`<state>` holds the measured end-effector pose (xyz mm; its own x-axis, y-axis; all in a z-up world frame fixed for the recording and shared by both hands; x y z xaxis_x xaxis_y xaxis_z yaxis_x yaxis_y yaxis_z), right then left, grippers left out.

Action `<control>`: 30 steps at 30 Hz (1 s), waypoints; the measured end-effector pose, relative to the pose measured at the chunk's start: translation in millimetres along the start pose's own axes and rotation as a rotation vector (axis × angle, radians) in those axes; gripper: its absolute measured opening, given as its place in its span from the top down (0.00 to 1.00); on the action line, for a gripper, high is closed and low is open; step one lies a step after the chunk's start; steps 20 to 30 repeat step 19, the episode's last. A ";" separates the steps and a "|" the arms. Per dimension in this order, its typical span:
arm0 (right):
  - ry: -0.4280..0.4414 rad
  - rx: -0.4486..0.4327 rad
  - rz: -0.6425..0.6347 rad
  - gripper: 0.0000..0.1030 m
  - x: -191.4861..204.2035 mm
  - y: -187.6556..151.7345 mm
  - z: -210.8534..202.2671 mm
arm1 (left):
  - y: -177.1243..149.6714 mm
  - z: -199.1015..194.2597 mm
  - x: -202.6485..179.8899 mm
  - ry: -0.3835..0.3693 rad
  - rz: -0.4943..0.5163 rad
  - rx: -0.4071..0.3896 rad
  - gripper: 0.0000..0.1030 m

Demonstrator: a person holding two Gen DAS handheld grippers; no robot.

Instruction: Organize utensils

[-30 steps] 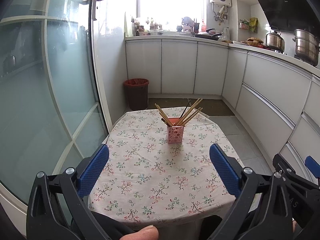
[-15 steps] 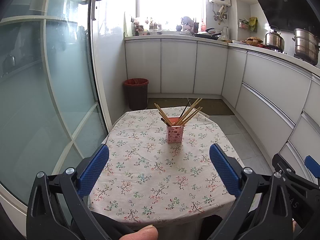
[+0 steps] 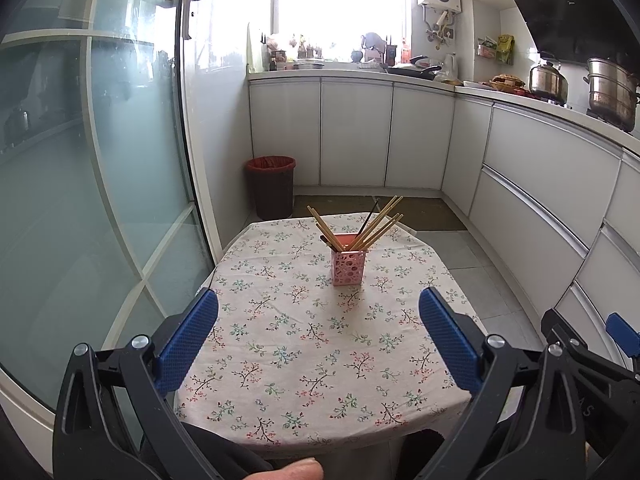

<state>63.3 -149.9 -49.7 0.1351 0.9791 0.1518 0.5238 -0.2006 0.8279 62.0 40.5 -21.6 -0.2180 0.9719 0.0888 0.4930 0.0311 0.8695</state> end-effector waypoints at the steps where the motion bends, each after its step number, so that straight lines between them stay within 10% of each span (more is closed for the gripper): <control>1: 0.000 0.001 0.001 0.06 0.1 0.0 0.1 | 0.2 -0.4 0.0 0.002 0.001 -0.003 0.07; 11: 0.004 -0.001 0.010 0.06 -5.5 -0.6 0.6 | 1.6 -4.4 5.1 -0.005 -0.029 -0.053 0.17; 30: 0.006 -0.008 0.014 0.06 -6.6 -0.8 -1.3 | 4.3 -5.0 2.0 -0.014 -0.013 -0.045 0.07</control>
Point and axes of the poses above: each gripper's, at about its wrist camera, not at the fingertips, and z roughly the way its jaws point, x to its left, y to its top, the point moved 1 cm from there along z, roughly the way its jaws point, and after that the axes turned 9 degrees about y, right-handed, at the moved point
